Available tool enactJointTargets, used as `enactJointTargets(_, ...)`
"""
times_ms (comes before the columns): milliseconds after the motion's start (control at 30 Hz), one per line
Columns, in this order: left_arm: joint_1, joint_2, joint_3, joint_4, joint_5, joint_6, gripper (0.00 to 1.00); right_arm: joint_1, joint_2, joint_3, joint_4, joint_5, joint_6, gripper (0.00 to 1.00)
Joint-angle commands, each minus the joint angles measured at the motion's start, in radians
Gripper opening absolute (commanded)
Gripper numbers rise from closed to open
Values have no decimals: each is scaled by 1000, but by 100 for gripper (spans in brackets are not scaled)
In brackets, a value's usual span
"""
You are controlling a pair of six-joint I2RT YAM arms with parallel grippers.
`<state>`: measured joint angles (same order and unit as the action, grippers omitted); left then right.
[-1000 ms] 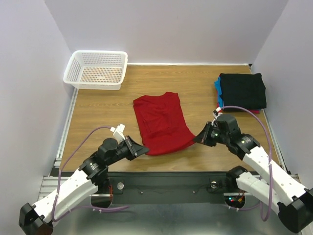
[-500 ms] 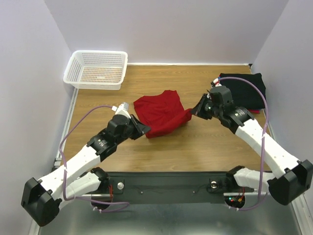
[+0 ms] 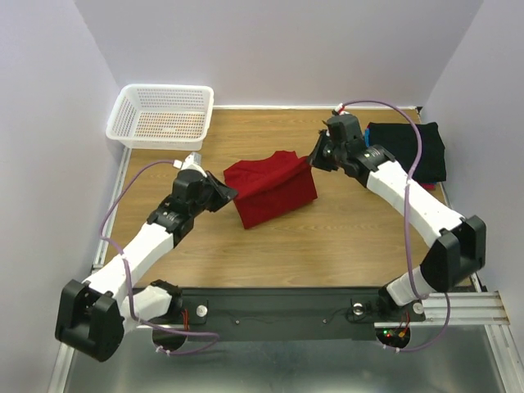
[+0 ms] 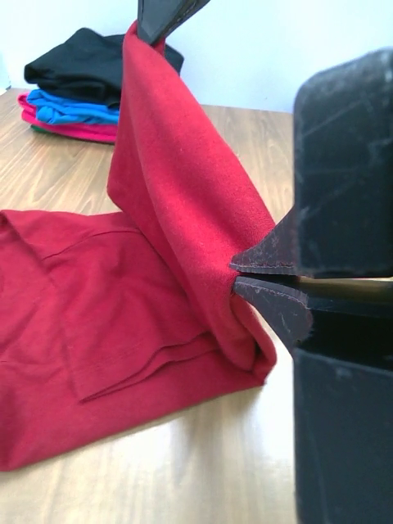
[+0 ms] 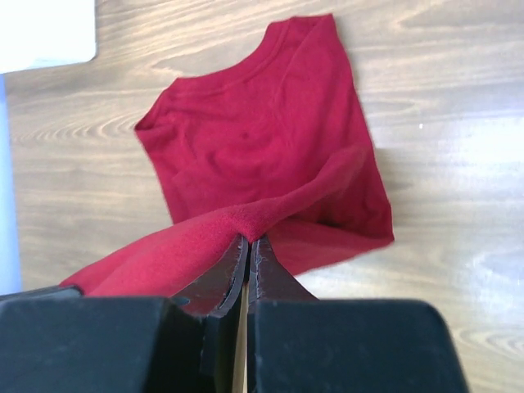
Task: Fold and stack the t-shirts
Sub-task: Fold the tshirt
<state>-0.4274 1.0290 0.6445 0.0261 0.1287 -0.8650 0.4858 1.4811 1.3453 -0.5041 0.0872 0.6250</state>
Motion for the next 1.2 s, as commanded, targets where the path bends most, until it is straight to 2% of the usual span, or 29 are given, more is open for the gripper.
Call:
enactJointTargets(0,44,51,92,70,37,72,0,-18,68,103,70,45,-33,1)
enactJointTargets(333,134,215,161,126,107,106,0,-75,246,258,85,-4,-57,0)
enactJointTargets(900,213,526,261,228,167,132,0,-130,565,446,95,-110,-90,1)
enactJointTargets(933,216,542,271,229,166,130,0,-133,602,454,95,-115,-87,1)
enactJointTargets(967,219,568,279,232,170,132,0,-136,616,472,93,-122,-87,10)
enactJointTargets(1000,219,582,287,232,172,133,18,-139,628,480,93,-130,-87,16)
enactJointTargets(1033,222,595,300,232,176,133,40,-141,648,488,93,-139,-84,32)
enactJointTargets(1067,222,598,307,232,178,136,61,-142,653,488,93,-147,-85,41)
enactJointTargets(1100,222,599,313,233,178,138,98,-144,653,489,93,-159,-85,48)
enactJointTargets(1133,222,592,323,229,181,138,98,-145,647,488,93,-162,-88,61)
enactJointTargets(1167,222,586,328,229,180,142,98,-144,640,483,93,-174,-108,66)
